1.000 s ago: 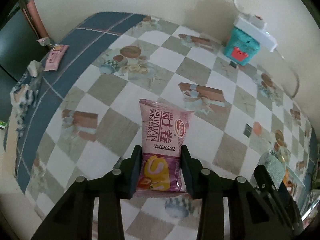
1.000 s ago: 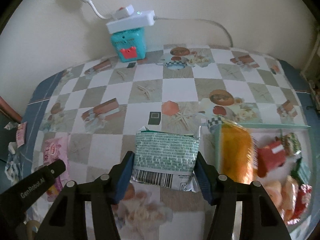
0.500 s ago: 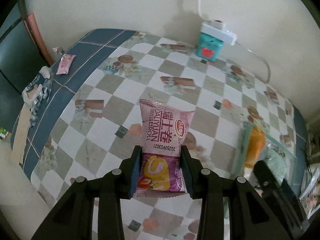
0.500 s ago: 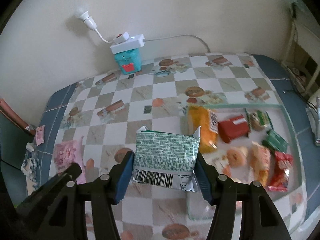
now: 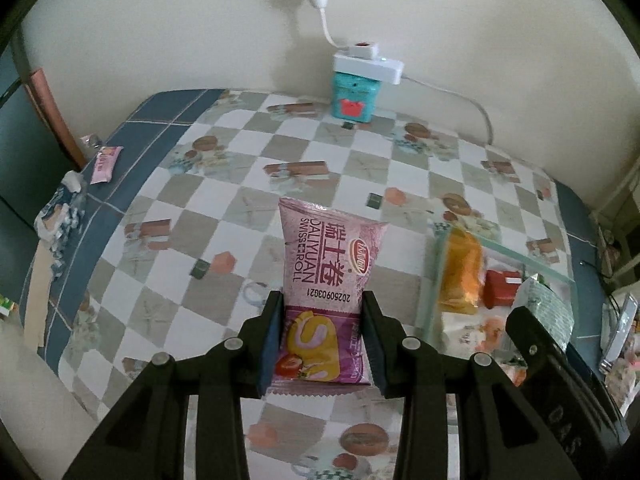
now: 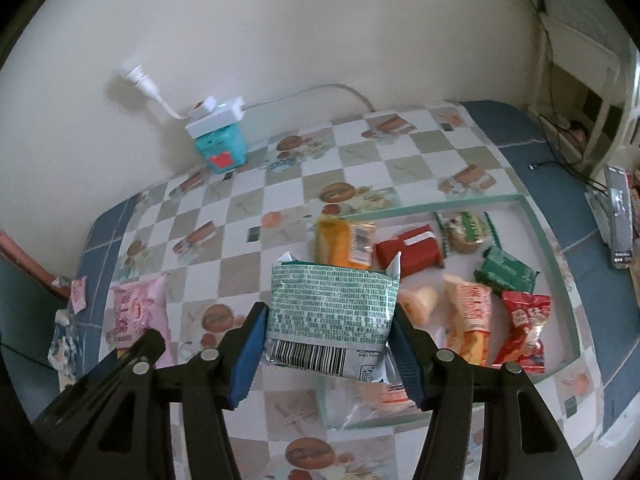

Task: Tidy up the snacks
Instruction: 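Carry pink Swiss roll and green-white pack over the white tray with both grippers, then open left gripper to drop pink pack in tray while right gripper releases green-white pack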

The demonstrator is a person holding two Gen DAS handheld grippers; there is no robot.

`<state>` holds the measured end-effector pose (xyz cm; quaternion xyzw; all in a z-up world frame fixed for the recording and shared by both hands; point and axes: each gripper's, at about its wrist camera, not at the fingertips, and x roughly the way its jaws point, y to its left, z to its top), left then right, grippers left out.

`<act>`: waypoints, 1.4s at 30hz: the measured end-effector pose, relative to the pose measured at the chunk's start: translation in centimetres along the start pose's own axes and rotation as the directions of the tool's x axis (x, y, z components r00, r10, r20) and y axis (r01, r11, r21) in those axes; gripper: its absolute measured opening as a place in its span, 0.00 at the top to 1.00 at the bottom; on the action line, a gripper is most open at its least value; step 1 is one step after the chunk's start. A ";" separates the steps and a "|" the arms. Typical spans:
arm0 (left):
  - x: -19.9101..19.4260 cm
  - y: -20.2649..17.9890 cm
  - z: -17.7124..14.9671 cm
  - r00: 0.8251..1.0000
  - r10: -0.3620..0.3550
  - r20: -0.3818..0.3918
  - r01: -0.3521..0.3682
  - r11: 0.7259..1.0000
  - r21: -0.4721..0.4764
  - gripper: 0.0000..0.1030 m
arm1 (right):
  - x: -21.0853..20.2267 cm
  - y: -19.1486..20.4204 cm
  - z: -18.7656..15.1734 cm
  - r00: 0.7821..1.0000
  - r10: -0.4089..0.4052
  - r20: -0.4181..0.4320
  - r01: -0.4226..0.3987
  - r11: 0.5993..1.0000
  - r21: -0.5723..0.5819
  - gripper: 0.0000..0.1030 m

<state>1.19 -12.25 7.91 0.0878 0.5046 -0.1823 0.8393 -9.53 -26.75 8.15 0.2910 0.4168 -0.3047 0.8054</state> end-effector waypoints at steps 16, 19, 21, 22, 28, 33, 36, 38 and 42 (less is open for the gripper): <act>1.0 -7.3 -1.7 0.995 -0.092 -0.033 0.096 0.986 0.137 0.62 | 1.2 -13.8 1.5 0.995 -0.078 -0.061 0.093 0.948 0.305 0.40; 1.3 -9.3 -2.1 0.991 -0.122 -0.050 0.129 0.975 0.179 0.61 | 1.4 -15.3 1.5 0.994 -0.083 -0.071 0.102 0.936 0.336 0.40; 1.7 -10.7 -2.4 0.987 -0.147 -0.066 0.158 0.966 0.204 0.61 | 1.4 -15.9 1.4 0.993 -0.088 -0.075 0.109 0.931 0.348 0.40; 1.9 -11.2 -2.5 0.985 -0.158 -0.073 0.171 0.962 0.212 0.61 | 1.5 -16.1 1.4 0.993 -0.089 -0.076 0.111 0.930 0.350 0.40; 3.0 -13.3 -2.3 0.972 -0.209 -0.109 0.229 0.946 0.229 0.61 | 2.1 -17.1 1.4 0.991 -0.092 -0.093 0.120 0.924 0.364 0.40; 4.3 -14.3 -2.0 0.967 -0.220 -0.128 0.244 0.942 0.231 0.61 | 2.7 -17.1 1.5 0.990 -0.092 -0.106 0.125 0.926 0.357 0.40; 5.2 -14.6 -1.9 0.966 -0.219 -0.136 0.246 0.942 0.228 0.61 | 3.0 -16.9 1.6 0.989 -0.096 -0.112 0.130 0.929 0.346 0.40; 5.6 -14.6 -1.8 0.966 -0.217 -0.140 0.244 0.943 0.224 0.61 | 3.3 -16.8 1.7 0.988 -0.097 -0.119 0.133 0.931 0.341 0.40; 6.2 -14.7 -1.7 0.963 -0.221 -0.151 0.251 0.942 0.221 0.61 | 3.8 -16.8 1.7 0.986 -0.100 -0.132 0.140 0.932 0.336 0.40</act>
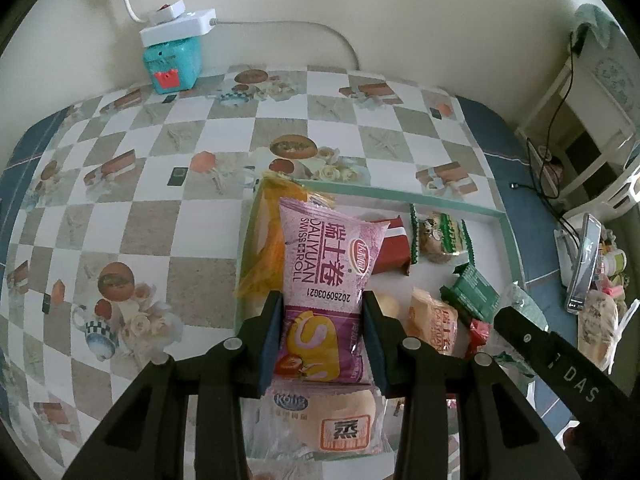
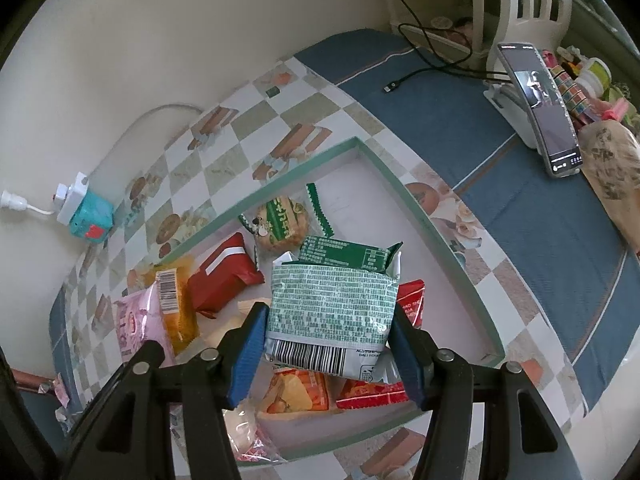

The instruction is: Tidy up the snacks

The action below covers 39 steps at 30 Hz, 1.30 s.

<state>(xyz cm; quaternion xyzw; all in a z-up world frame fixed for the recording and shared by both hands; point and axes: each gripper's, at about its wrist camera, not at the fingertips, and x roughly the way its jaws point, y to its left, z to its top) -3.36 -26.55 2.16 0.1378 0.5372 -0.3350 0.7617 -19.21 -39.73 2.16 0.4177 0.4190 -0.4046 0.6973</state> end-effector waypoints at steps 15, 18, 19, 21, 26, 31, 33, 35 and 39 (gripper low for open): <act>-0.7 1.0 0.1 0.998 -0.055 -0.006 0.055 0.998 -0.027 0.44 | 0.4 1.1 -0.3 1.000 -0.016 -0.014 0.016 0.999 -0.049 0.38; -1.3 1.8 0.1 0.999 -0.038 0.004 0.038 0.998 -0.043 0.41 | 0.4 1.5 -0.5 1.000 -0.026 -0.015 0.025 0.998 -0.066 0.38; -1.5 2.1 0.0 0.999 -0.032 0.007 0.032 0.998 -0.049 0.36 | 0.4 1.6 -0.6 0.999 -0.030 -0.016 0.029 0.997 -0.071 0.37; -2.1 3.3 -0.2 1.000 -0.013 0.021 0.014 0.997 -0.073 0.29 | 0.2 1.8 -0.7 0.999 -0.035 -0.010 0.034 0.996 -0.084 0.31; -2.7 6.6 -1.6 0.997 0.068 0.023 -0.065 0.989 -0.136 0.17 | -0.2 2.6 -1.4 0.999 -0.047 0.012 0.048 0.992 -0.117 0.03; -3.2 9.7 -2.8 0.990 0.138 0.003 -0.135 0.971 -0.196 0.14 | -0.9 3.4 -2.8 0.998 -0.055 0.030 0.059 0.987 -0.147 0.00; -3.5 10.5 -3.3 0.984 0.176 0.001 -0.172 0.965 -0.199 0.13 | -1.2 3.9 -3.5 0.998 -0.052 0.037 0.057 0.985 -0.164 0.00; -3.9 11.0 -4.1 0.974 0.226 -0.010 -0.224 0.954 -0.199 0.13 | -1.6 4.6 -4.6 0.998 -0.052 0.046 0.060 0.980 -0.191 0.00; -4.7 12.3 -5.9 0.958 0.283 -0.051 -0.288 0.936 -0.204 0.13 | -2.4 5.8 -6.9 0.998 -0.029 0.055 0.041 0.969 -0.242 0.00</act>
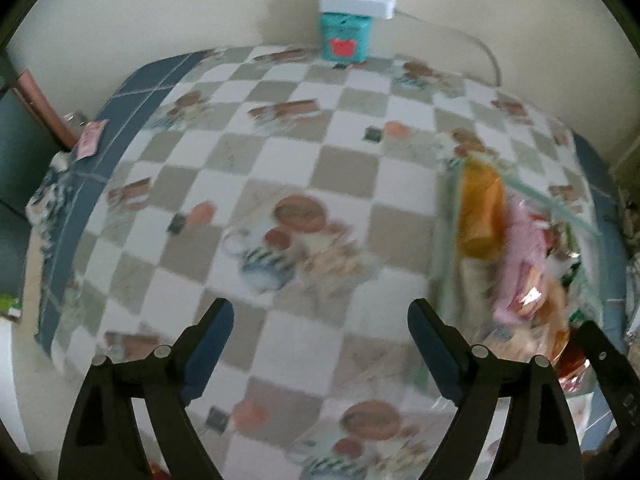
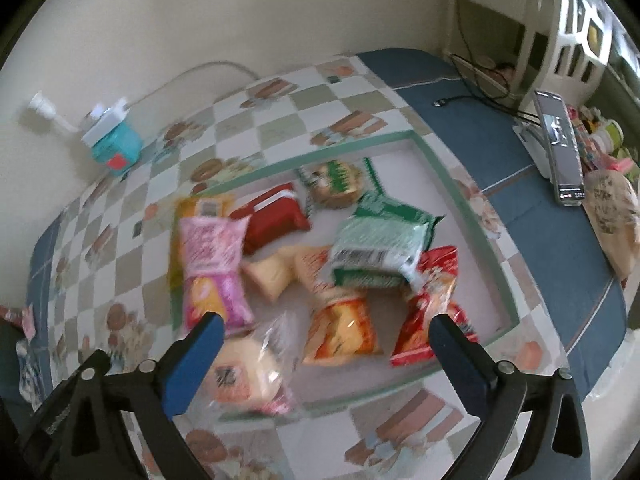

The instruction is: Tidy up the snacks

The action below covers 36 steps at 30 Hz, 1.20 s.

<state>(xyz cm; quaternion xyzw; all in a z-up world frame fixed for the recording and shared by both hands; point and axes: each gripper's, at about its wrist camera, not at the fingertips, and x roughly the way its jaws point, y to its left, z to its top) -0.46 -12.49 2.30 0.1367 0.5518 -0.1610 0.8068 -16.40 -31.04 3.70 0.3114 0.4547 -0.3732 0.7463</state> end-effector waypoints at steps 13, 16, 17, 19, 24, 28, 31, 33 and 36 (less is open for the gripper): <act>-2.3 5.1 -4.5 0.996 0.074 0.056 -0.075 0.997 0.005 0.13 | -2.4 2.5 -5.7 0.999 -0.036 0.036 0.039 0.993 -0.113 0.00; -2.8 5.7 -5.2 0.994 0.076 0.076 -0.077 0.997 0.010 0.13 | -2.8 2.5 -6.4 0.998 -0.036 0.042 0.041 0.992 -0.118 0.00; -3.0 5.9 -5.4 0.994 0.075 0.079 -0.076 0.997 0.011 0.13 | -2.9 2.5 -6.5 0.998 -0.038 0.044 0.043 0.992 -0.120 0.00; -3.0 6.0 -5.8 0.995 0.072 0.075 -0.073 0.997 0.015 0.13 | -3.1 2.5 -6.8 0.998 -0.042 0.047 0.047 0.991 -0.122 0.00; -3.3 6.2 -6.4 0.994 0.067 0.082 -0.070 0.997 0.031 0.13 | -3.6 2.5 -7.5 0.997 -0.050 0.056 0.057 0.990 -0.128 0.00; -3.5 6.5 -6.7 0.995 0.058 0.084 -0.060 0.998 0.029 0.13 | -4.1 2.4 -7.7 0.996 -0.049 0.076 0.058 0.991 -0.121 0.00; -3.5 6.7 -6.7 0.995 0.051 0.083 -0.053 0.998 0.024 0.13 | -4.3 2.5 -7.7 0.995 -0.052 0.083 0.062 0.991 -0.120 0.00; -3.5 6.8 -6.7 0.995 0.049 0.082 -0.051 0.998 0.021 0.13 | -4.3 2.6 -7.7 0.995 -0.053 0.085 0.064 0.990 -0.128 0.00; -3.5 6.8 -6.6 0.996 0.046 0.079 -0.048 0.998 0.026 0.13 | -4.3 3.0 -7.7 0.995 -0.055 0.089 0.067 0.988 -0.142 0.00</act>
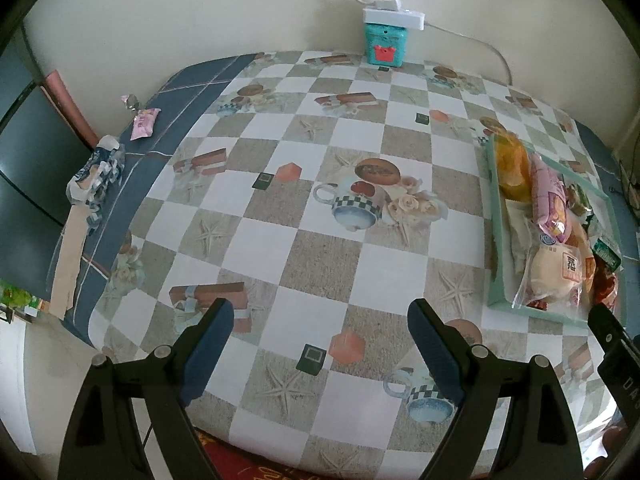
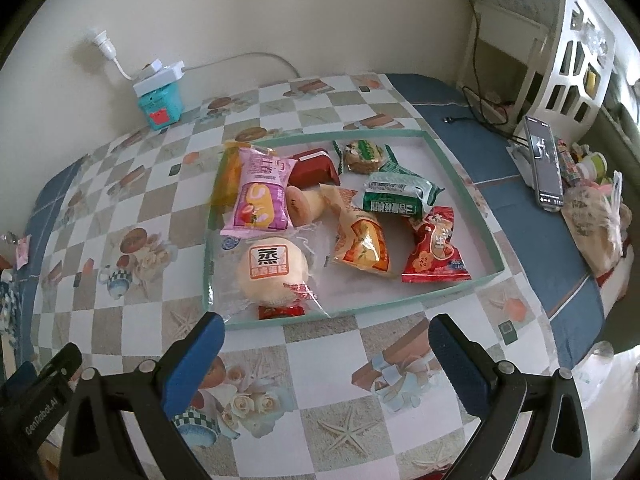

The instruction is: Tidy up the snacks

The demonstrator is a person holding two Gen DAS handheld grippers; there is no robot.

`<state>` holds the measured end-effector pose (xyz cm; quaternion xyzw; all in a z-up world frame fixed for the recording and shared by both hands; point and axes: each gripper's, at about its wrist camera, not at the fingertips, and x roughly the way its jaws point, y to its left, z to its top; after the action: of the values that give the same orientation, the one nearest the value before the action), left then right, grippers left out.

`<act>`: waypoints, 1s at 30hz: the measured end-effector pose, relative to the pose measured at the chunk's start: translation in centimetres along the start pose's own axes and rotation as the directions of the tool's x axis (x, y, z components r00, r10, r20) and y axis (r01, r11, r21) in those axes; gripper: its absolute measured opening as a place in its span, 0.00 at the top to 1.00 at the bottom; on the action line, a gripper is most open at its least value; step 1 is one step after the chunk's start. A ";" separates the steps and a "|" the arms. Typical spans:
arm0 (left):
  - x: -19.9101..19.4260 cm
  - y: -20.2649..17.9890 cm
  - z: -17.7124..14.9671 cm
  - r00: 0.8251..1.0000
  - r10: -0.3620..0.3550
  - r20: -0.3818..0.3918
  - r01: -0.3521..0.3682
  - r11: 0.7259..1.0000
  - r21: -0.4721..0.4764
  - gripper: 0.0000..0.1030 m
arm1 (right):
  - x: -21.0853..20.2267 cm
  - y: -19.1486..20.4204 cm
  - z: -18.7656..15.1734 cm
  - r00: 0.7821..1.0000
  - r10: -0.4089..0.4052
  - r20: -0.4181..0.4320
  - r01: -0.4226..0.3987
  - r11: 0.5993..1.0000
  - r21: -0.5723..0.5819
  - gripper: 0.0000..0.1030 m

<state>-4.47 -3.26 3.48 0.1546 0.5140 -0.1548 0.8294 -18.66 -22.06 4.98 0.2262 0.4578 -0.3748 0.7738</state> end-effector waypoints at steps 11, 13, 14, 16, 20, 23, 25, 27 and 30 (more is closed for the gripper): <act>0.5 -0.3 0.2 1.000 -0.005 -0.020 0.005 1.000 0.021 0.13 | 0.3 0.8 0.0 1.000 0.001 -0.014 -0.001 0.999 -0.039 0.00; 0.5 -0.3 0.2 1.000 -0.005 -0.019 0.006 1.000 0.025 0.13 | 0.4 1.0 -0.1 1.000 0.000 -0.016 0.000 0.999 -0.047 0.00; 0.5 -0.3 0.2 1.000 -0.006 -0.021 0.006 1.000 0.020 0.13 | 0.4 1.0 -0.1 1.000 -0.001 -0.017 0.000 0.999 -0.049 0.00; 0.5 -0.4 0.2 1.000 -0.006 -0.024 0.007 1.000 0.018 0.13 | 0.5 1.1 -0.1 1.000 -0.001 -0.020 0.000 0.999 -0.051 0.00; 0.6 -0.3 0.3 1.000 -0.010 -0.026 0.011 1.000 0.020 0.13 | 0.5 1.1 -0.1 1.000 -0.001 -0.022 0.000 0.999 -0.055 0.00; 0.7 -0.3 0.2 1.000 -0.014 -0.027 0.015 1.000 0.023 0.13 | 0.6 1.2 -0.1 1.000 -0.001 -0.023 0.000 0.998 -0.056 0.00; 0.7 -0.3 0.2 0.999 -0.016 -0.028 0.016 1.000 0.024 0.13 | 0.6 1.3 -0.1 1.000 -0.001 -0.024 0.000 0.998 -0.058 0.00; 0.8 -0.3 0.2 0.999 -0.017 -0.029 0.018 1.000 0.023 0.13 | 0.6 1.3 -0.1 1.000 -0.001 -0.024 0.000 0.998 -0.058 0.00; 0.8 -0.2 0.3 0.999 -0.020 -0.030 0.021 1.000 0.020 0.13 | 0.6 1.3 -0.1 1.000 -0.001 -0.025 0.000 0.998 -0.058 0.00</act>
<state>-3.99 -3.65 2.83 0.1599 0.5264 -0.1661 0.8184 -17.49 -21.44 4.40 0.2082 0.4781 -0.3587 0.7742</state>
